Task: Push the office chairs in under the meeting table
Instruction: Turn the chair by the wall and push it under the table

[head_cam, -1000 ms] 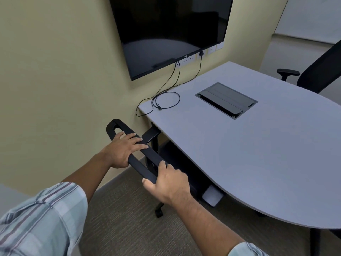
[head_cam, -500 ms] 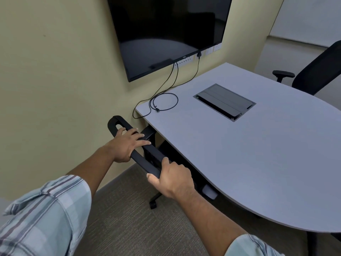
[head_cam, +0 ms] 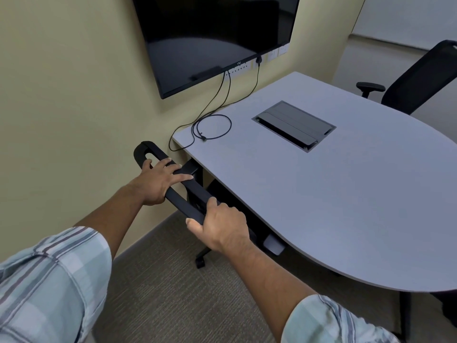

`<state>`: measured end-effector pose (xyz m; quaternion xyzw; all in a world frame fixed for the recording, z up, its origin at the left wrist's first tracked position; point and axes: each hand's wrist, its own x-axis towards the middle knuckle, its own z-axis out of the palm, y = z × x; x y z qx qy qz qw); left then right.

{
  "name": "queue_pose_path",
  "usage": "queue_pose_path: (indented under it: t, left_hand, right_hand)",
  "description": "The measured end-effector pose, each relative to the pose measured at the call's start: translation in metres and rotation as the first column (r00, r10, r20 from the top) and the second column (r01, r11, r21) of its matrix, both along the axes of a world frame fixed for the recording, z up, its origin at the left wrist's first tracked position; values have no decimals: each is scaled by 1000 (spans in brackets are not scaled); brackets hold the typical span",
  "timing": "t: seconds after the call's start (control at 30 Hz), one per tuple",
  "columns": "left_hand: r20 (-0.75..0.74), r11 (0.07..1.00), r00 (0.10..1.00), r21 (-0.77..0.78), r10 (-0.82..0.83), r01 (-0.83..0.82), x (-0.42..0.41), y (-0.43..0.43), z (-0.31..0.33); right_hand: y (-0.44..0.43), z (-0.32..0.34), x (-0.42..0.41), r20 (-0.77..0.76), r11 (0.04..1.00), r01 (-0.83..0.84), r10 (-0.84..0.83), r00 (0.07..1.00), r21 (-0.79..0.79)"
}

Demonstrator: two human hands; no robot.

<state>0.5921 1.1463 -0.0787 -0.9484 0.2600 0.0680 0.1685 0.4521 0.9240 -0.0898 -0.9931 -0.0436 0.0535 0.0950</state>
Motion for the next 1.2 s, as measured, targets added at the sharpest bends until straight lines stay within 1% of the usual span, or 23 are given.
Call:
queue_pose_path:
  t: [0.13, 0.23, 0.4, 0.5, 0.6, 0.7, 0.8, 0.87, 1.0, 1.1, 1.2]
  left_hand:
    - [10, 1000, 1000, -12, 13, -13, -2, 1, 0]
    - [39, 999, 999, -6, 38, -37, -7, 0, 0]
    - [77, 990, 988, 43, 131, -135, -23, -10, 6]
    - [50, 976, 978, 80, 201, -205, -34, -17, 12]
    - [-12, 972, 974, 59, 227, -226, -44, -24, 26]
    - [-47, 977, 976, 23, 213, -212, -51, -36, 44]
    - [-59, 983, 981, -1, 183, -183, -62, -57, 56]
    - [-59, 985, 985, -46, 164, -167, -72, -83, 64]
    - [-106, 983, 988, -139, 110, -124, -89, -145, 79]
    - [-110, 970, 992, -226, 61, -84, -104, -210, 82]
    - [-77, 937, 996, -348, -53, 23, -129, -299, 73]
  right_hand:
    - [1, 2, -2, -2, 1000, 9, -9, 1000, -11]
    - [3, 3, -4, 9, 999, 9, -8, 1000, -51]
    - [2, 5, -7, 5, 996, 5, -5, 1000, -91]
    - [-3, 8, -9, -35, 997, -10, 8, 999, -80]
    - [-17, 18, -13, -44, 999, -22, 21, 999, -30]
    - [-41, 25, -22, -2, 999, -21, 21, 1000, 35]
    - [-71, 34, -34, 67, 999, 2, -5, 998, 49]
    - [-98, 45, -45, 119, 997, 30, -37, 992, 65]
    - [-160, 60, -71, 172, 994, 80, -91, 981, 71]
    - [-222, 73, -100, 177, 984, 159, -170, 969, 77]
    - [-303, 74, -139, 193, 958, 270, -284, 939, 96]
